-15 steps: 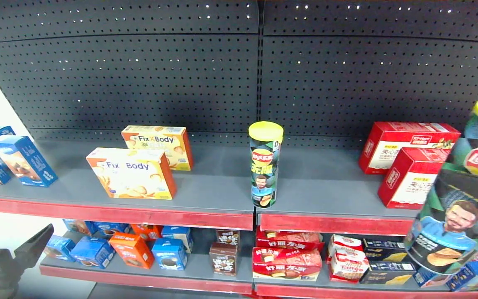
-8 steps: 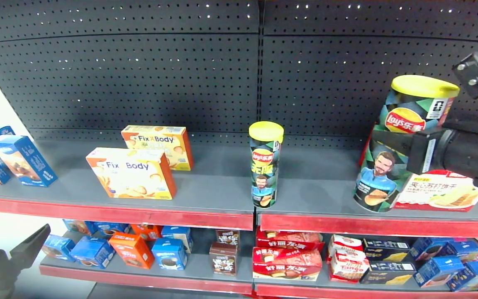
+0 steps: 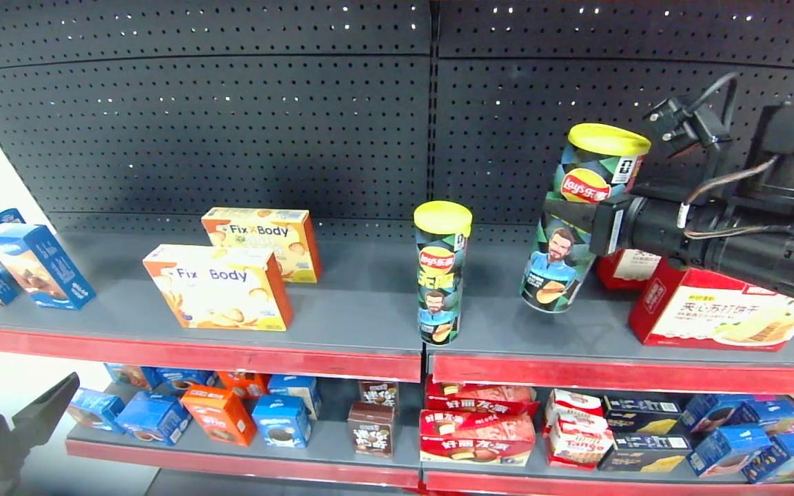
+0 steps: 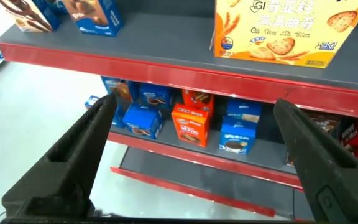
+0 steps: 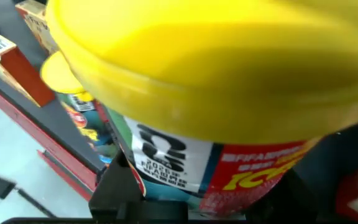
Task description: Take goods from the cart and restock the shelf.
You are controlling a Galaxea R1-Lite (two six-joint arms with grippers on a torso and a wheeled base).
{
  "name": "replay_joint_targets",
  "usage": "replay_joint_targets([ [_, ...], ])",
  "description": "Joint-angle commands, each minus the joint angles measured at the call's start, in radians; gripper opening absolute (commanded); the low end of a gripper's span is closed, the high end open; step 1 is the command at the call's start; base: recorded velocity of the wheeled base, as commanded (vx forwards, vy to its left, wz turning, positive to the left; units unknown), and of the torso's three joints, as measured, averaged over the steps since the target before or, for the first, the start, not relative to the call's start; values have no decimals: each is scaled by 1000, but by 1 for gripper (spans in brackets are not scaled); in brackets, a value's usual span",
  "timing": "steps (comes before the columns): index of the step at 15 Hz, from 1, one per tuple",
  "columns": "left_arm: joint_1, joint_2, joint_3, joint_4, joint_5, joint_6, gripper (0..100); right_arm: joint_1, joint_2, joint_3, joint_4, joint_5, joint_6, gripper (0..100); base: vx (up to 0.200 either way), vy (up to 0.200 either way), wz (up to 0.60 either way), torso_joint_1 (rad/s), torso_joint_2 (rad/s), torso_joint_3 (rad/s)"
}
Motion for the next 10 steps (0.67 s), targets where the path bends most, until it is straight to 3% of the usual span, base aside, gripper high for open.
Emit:
replay_joint_targets([
  [1, 20, 4, 0, -1, -2, -1, 100, -50, 96, -65, 0, 64, 2, 0, 0, 0, 0, 0, 0, 0],
  [4, 39, 4, 2, 4, -3, 1, 100, -93, 169, -148, 1, 165, 2, 0, 0, 0, 0, 0, 0, 0],
  [10, 68, 0, 17, 14, -17, 3, 100, -87, 274, -239, 3, 335, 0, 0, 0, 0, 0, 0, 0, 0],
])
